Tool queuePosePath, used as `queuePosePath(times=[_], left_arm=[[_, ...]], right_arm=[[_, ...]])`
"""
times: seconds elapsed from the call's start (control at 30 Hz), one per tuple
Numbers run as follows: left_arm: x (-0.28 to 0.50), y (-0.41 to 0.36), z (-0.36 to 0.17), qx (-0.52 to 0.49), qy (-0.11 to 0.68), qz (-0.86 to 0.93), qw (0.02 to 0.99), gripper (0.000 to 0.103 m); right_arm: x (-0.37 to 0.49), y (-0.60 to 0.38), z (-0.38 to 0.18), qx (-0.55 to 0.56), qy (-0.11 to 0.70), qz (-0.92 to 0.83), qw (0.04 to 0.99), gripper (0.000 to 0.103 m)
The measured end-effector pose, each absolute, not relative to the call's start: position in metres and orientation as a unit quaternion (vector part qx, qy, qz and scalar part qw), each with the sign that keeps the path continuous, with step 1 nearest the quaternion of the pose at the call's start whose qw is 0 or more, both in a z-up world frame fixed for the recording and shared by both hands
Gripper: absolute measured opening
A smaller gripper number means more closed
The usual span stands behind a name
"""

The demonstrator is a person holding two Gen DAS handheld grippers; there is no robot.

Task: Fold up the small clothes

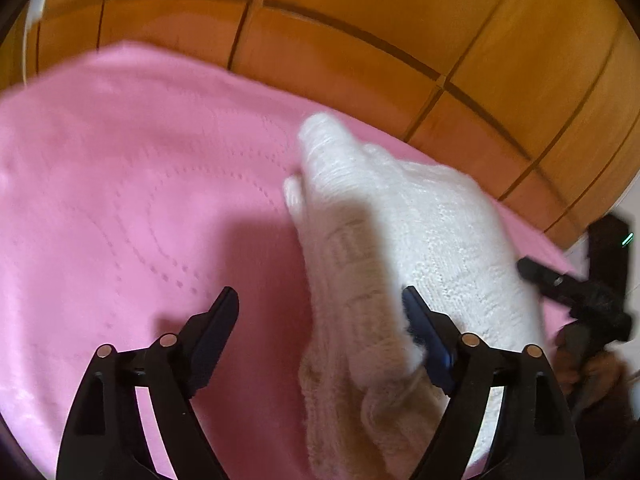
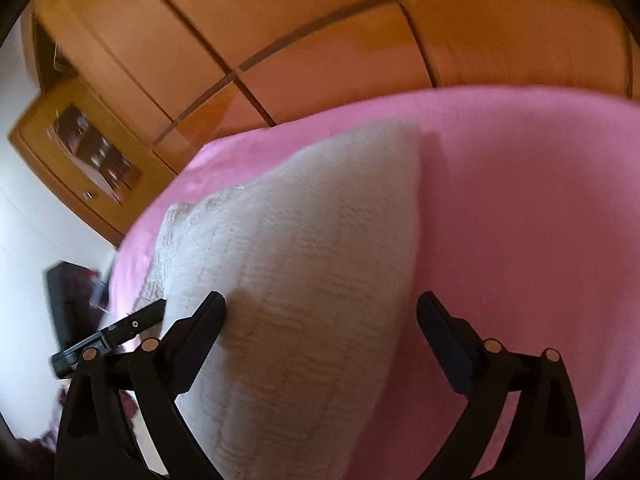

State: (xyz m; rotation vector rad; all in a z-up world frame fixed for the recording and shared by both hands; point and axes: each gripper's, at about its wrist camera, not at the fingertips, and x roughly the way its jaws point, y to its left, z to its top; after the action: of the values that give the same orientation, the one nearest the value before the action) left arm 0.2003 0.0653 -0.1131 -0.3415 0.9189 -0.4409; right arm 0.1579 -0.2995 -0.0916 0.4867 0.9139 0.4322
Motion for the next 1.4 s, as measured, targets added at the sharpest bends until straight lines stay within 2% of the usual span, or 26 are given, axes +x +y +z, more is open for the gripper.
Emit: queuePosePath(times=[0.13,0.27,0.47,0.57,0.63,0.7,0.83,1.13,1.27,1.4], left_arm=[[0.21,0.083,-0.134,-0.263,0.465,-0.253,0.807,0.082],[0.212,0.082,-0.139,-0.287,0.463,-0.287,0.788,0.081],[0.212,0.065,-0.139,-0.29,0.463,-0.325,0.772,0.061],[0.209,0.054,-0.139,-0.28,0.459,-0.334,0.775,0.05],[0.21,0.05,-0.134,-0.285,0.455,-0.335,0.774,0.045],[0.207,0.053,-0.133,-0.308,0.448,-0.336,0.769,0.038],[0.195,0.06,-0.12,-0.315,0.428,-0.339,0.777,0.034],[0.151,0.112,-0.056,-0.314,0.35,-0.302,0.83,0.034],[0.131,0.145,-0.038,-0.291,0.326,-0.251,0.864,0.034],[0.129,0.172,-0.051,-0.288,0.336,-0.185,0.877,0.034]], right_arm=[[0.164,-0.308,-0.105,0.28,0.441,0.245,0.817,0.096],[0.166,-0.312,-0.112,0.305,0.439,0.272,0.8,0.096],[0.167,-0.303,-0.111,0.287,0.445,0.295,0.795,0.089],[0.169,-0.3,-0.115,0.287,0.449,0.298,0.792,0.079],[0.169,-0.297,-0.115,0.286,0.451,0.301,0.79,0.065],[0.167,-0.296,-0.11,0.288,0.448,0.305,0.789,0.057],[0.165,-0.286,-0.09,0.265,0.437,0.325,0.796,0.05],[0.193,-0.201,-0.039,0.207,0.408,0.436,0.775,0.049],[0.215,-0.15,-0.041,0.194,0.416,0.478,0.749,0.051],[0.241,-0.103,-0.072,0.161,0.46,0.462,0.741,0.055]])
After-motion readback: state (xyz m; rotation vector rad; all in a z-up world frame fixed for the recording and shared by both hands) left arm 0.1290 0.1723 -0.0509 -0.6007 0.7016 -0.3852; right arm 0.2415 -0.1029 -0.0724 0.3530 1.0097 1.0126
